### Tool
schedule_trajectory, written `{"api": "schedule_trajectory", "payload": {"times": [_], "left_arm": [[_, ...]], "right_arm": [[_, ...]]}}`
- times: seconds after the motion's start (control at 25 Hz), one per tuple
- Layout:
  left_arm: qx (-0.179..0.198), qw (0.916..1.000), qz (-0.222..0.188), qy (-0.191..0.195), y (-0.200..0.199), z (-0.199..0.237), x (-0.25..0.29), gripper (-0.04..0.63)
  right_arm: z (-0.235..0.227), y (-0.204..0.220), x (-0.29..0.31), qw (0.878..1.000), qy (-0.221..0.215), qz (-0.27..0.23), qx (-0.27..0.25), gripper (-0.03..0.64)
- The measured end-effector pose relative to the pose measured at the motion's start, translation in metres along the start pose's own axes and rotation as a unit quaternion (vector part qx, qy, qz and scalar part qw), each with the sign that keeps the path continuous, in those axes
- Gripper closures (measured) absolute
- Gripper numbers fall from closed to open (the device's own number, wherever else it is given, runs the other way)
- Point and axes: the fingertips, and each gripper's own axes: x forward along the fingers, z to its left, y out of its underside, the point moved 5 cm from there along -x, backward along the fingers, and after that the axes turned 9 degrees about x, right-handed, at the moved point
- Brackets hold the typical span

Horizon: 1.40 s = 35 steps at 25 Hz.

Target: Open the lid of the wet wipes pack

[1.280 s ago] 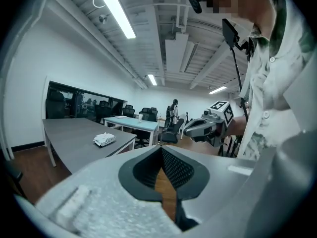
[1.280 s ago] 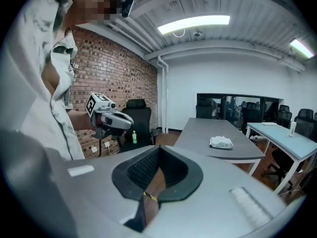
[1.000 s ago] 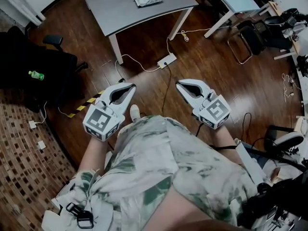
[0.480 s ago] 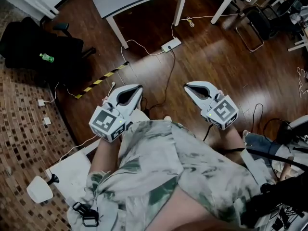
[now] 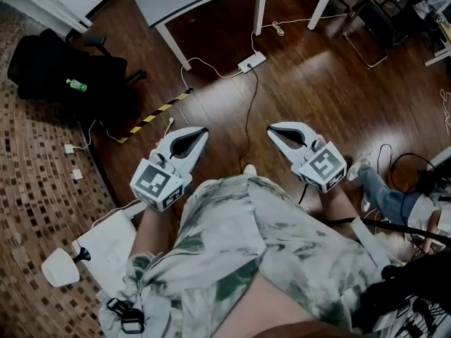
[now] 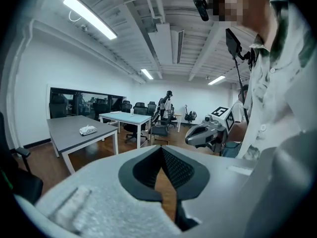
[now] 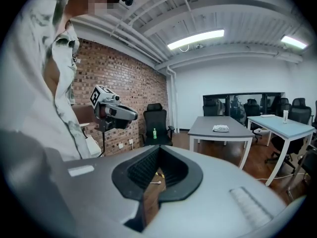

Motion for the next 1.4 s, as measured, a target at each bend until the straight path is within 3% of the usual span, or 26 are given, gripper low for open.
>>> {"api": "schedule_trajectory", "payload": {"times": [0.68, 1.4], "left_arm": [[-0.021, 0.9993, -0.007, 0.030, 0.039, -0.012, -0.095, 0.593], [-0.025, 0.9957, -0.019, 0.087, 0.031, -0.022, -0.082, 0.594]], "right_arm": [[0.104, -0.019, 0.060, 0.999, -0.033, 0.009, -0.007, 0.614], [0.127, -0.026, 0.057, 0.999, -0.035, 0.014, 0.000, 0.614]]}}
